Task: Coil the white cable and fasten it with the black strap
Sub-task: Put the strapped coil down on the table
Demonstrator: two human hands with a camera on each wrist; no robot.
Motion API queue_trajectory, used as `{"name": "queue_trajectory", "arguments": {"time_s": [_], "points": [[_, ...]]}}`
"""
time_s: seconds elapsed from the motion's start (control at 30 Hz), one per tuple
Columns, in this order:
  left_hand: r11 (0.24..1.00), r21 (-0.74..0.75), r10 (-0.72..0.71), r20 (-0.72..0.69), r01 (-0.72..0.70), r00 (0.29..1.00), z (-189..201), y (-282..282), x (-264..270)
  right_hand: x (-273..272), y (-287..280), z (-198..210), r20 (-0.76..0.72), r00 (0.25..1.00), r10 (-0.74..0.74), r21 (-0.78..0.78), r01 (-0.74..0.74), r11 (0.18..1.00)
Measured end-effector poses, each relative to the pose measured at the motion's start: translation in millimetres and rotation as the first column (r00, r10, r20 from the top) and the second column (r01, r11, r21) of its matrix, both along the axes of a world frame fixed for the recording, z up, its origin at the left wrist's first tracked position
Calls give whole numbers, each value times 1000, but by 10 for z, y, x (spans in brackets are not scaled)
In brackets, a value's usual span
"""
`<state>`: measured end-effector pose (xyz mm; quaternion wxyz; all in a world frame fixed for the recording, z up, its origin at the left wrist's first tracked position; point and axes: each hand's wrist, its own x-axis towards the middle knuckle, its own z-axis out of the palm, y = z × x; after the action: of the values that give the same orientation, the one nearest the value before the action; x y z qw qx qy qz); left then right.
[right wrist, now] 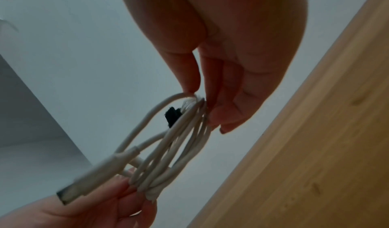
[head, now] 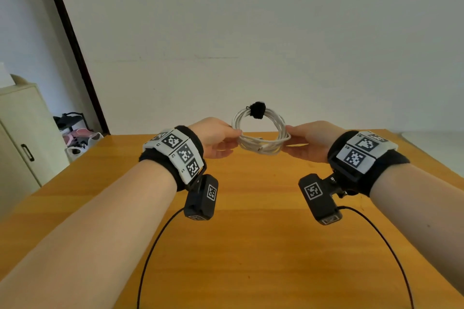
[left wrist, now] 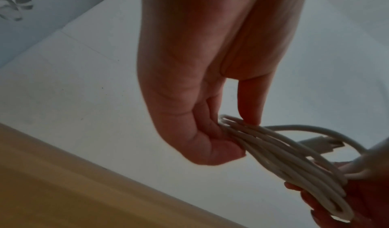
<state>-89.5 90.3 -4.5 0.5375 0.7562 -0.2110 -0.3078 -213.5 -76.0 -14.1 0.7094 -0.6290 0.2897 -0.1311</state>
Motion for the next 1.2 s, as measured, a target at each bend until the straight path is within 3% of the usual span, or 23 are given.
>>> {"name": "queue_trajectory", "arguments": {"time_s": [0.4, 0.57, 0.9, 1.2], "points": [[992, 100, 72, 13, -73, 997, -245, -389, 689, 836, -326, -231, -180, 984, 2, 18, 1, 1000], [977, 207, 57, 9, -58, 998, -384, -545, 882, 1081, -431, -371, -258, 966, 15, 8, -14, 1000], [957, 290, 37, -25, -28, 999, -568, -764, 1099, 1256, -563, -578, -352, 934, 63, 82, -36, 996], [939, 341, 45, -23, -35, 999, -566, -804, 1072, 1293, -618, -601, -402, 914, 54, 26, -47, 999]]}}
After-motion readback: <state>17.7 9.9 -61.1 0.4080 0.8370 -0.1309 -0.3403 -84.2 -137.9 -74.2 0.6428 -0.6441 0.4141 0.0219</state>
